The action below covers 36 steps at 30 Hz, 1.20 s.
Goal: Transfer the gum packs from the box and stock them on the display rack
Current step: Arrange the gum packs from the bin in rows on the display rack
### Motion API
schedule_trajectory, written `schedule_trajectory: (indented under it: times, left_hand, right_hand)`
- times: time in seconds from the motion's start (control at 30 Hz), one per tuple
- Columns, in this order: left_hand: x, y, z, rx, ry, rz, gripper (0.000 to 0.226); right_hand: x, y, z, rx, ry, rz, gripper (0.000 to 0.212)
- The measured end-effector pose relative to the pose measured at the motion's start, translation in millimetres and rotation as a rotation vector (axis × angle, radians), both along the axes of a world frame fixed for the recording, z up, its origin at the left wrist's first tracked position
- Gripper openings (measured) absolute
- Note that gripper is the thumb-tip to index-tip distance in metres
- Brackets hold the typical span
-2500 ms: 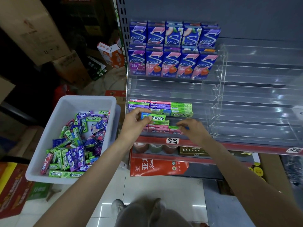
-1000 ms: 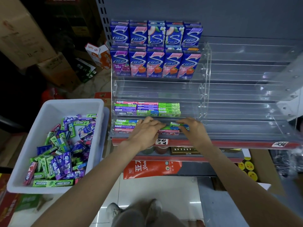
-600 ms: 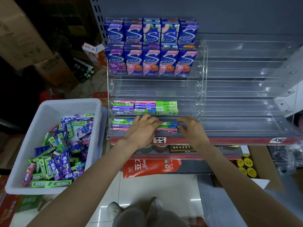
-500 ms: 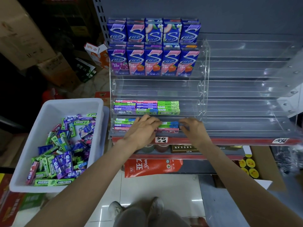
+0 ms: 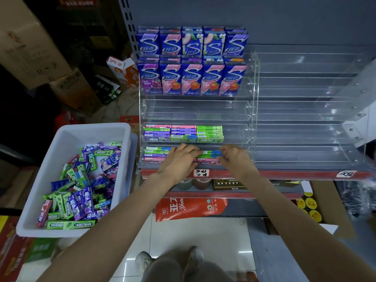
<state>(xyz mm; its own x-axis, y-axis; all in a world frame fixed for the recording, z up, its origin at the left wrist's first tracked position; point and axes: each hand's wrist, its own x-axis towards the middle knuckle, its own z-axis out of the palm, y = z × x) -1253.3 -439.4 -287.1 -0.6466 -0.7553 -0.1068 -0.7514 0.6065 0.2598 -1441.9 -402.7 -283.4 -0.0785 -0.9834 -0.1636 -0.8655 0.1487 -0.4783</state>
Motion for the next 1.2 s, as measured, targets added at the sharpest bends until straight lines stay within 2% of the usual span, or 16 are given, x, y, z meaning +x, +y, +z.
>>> schedule_trajectory:
  times: [0.17, 0.3, 0.53, 0.77, 0.9, 1.07, 1.2]
  left_hand:
    - [1, 1, 2, 0.021, 0.025, 0.007, 0.046]
    - [10, 1, 9, 0.030, 0.143, 0.063, 0.041]
    - [97, 3, 26, 0.091, 0.497, 0.418, 0.027]
    - [237, -16, 15, 0.100, 0.568, 0.806, 0.018]
    - [316, -49, -9, 0.172, 0.487, 0.871, 0.020]
    - [370, -105, -45, 0.324, 0.267, 0.735, 0.028]
    - [371, -139, -80, 0.393, 0.184, 0.568, 0.041]
  right_hand:
    - [5, 4, 5, -0.006, 0.028, -0.005, 0.028]
    - [17, 6, 14, -0.096, 0.016, 0.006, 0.030]
    - [104, -16, 34, -0.215, -0.210, 0.177, 0.022]
    - [239, -61, 21, -0.132, -0.283, 0.381, 0.021]
    - [306, -98, -9, 0.015, -0.268, 0.359, 0.028]
    - [361, -147, -61, 0.233, -0.097, 0.228, 0.048]
    - [377, -170, -93, 0.300, 0.088, 0.196, 0.051]
